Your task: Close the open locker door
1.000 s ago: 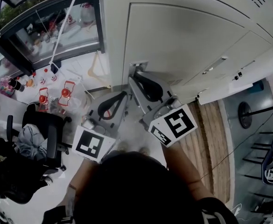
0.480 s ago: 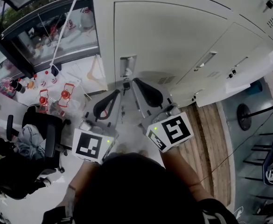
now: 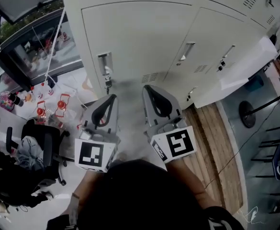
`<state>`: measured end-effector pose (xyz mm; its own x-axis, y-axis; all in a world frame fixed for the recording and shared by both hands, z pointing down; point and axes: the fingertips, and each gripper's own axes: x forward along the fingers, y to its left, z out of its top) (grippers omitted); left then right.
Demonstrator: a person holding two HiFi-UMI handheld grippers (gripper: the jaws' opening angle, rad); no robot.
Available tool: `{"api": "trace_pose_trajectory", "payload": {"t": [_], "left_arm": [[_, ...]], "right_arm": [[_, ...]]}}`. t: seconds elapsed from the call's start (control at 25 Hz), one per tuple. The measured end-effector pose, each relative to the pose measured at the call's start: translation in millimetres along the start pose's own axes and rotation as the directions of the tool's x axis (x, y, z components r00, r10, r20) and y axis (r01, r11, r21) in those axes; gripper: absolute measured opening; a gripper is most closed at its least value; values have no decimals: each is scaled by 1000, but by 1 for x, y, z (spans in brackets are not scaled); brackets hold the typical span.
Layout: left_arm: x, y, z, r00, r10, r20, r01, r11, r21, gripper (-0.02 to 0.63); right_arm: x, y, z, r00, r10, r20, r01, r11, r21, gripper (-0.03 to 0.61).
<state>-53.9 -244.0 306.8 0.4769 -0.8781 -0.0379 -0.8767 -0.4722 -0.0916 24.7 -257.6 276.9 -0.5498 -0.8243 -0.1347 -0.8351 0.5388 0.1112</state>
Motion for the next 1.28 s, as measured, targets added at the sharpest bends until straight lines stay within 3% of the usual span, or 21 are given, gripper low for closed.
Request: {"api": "trace_pose_trajectory", "payload": {"t": [0.24, 0.44, 0.84, 1.28], "left_arm": [[6, -50, 17, 999, -33, 40, 31, 999, 29, 2], [-1, -66, 23, 999, 16, 34, -17, 999, 40, 2], [-18, -85, 21, 989, 145, 25, -146, 988, 54, 2], [-25, -103, 28, 978, 204, 38, -206, 975, 85, 2]], "right_arm": [[-54, -29, 14, 995, -93, 26, 94, 994, -46, 15], [-81, -43, 18, 992, -121, 36, 123, 990, -63, 15], [-109, -58, 10, 997, -68, 45, 70, 997, -42, 15], [-126, -70, 12, 998, -29, 64, 31, 999, -22, 15]]}}
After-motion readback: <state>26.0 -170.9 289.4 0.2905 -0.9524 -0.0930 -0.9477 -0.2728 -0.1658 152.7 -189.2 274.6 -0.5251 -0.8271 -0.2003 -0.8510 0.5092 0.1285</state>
